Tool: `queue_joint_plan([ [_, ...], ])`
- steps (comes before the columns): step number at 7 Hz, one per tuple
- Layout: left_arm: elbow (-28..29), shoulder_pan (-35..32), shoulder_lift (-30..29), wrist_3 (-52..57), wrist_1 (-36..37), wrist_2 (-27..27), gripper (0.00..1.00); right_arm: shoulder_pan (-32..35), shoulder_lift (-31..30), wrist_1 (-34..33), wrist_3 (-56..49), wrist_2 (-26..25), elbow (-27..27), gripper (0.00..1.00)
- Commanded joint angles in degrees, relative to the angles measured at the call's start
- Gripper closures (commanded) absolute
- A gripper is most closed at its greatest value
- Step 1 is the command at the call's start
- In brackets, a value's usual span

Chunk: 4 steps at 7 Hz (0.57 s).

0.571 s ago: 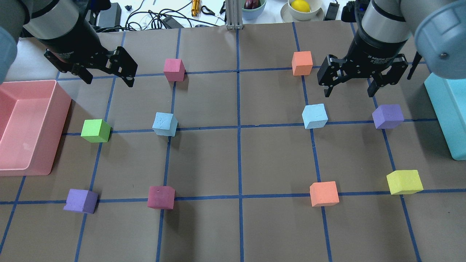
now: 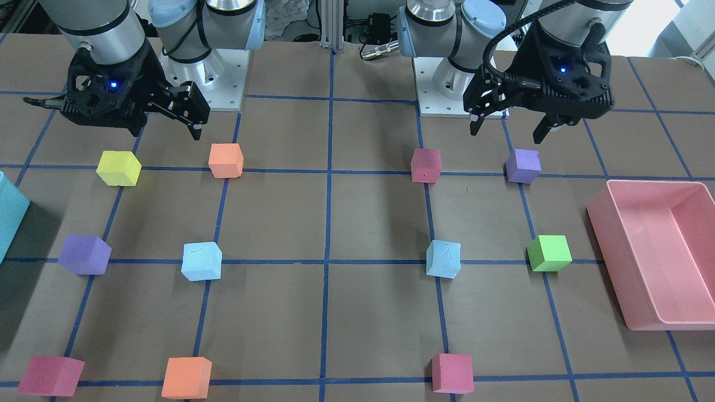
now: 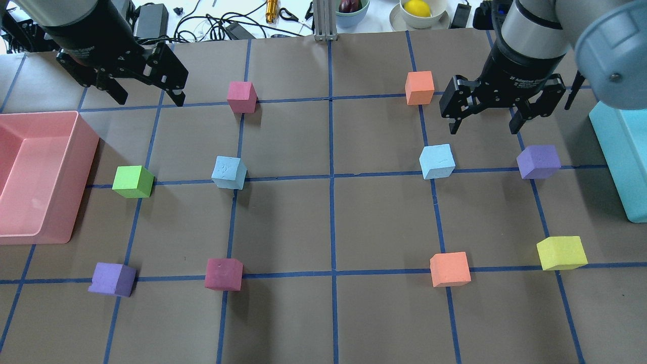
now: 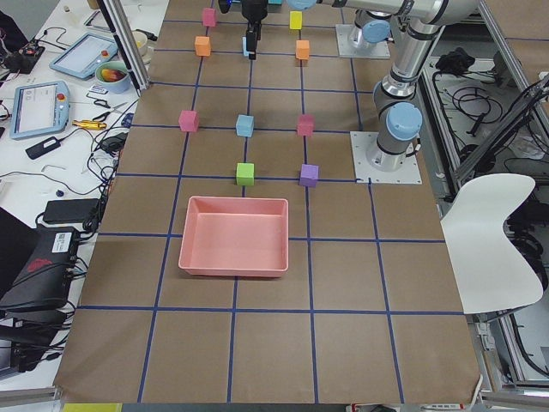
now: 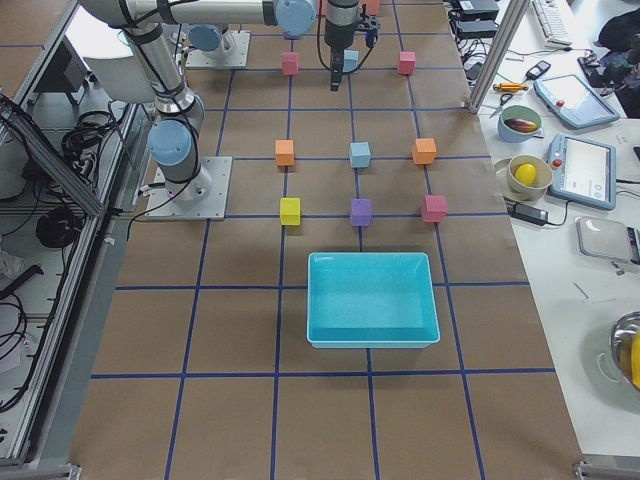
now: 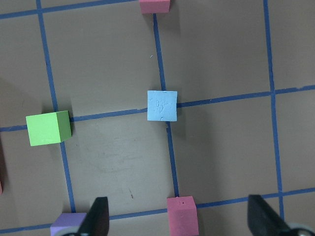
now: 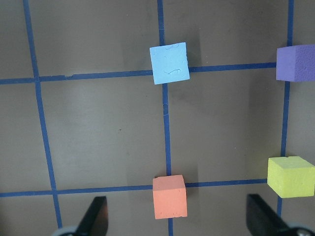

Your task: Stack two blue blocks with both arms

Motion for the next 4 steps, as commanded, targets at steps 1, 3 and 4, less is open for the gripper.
queue_joint_plan([
  [1, -0.09, -0.22, -0.14, 0.07, -0.25, -0.09, 0.0, 0.18, -0.07, 0.03, 0.03, 0.08, 0.17, 0.0],
  [3, -2.19, -0.22, -0.74, -0.01, 0.44, -0.18, 0.0, 0.19, 0.89, -0.49, 0.03, 0.6, 0.87, 0.0],
  [4, -4.64, -0.31, -0.58, 0.07, 3.23, -0.01, 0.0, -0.16, 2.29, -0.93, 0.03, 0.43, 0.97, 0.0],
])
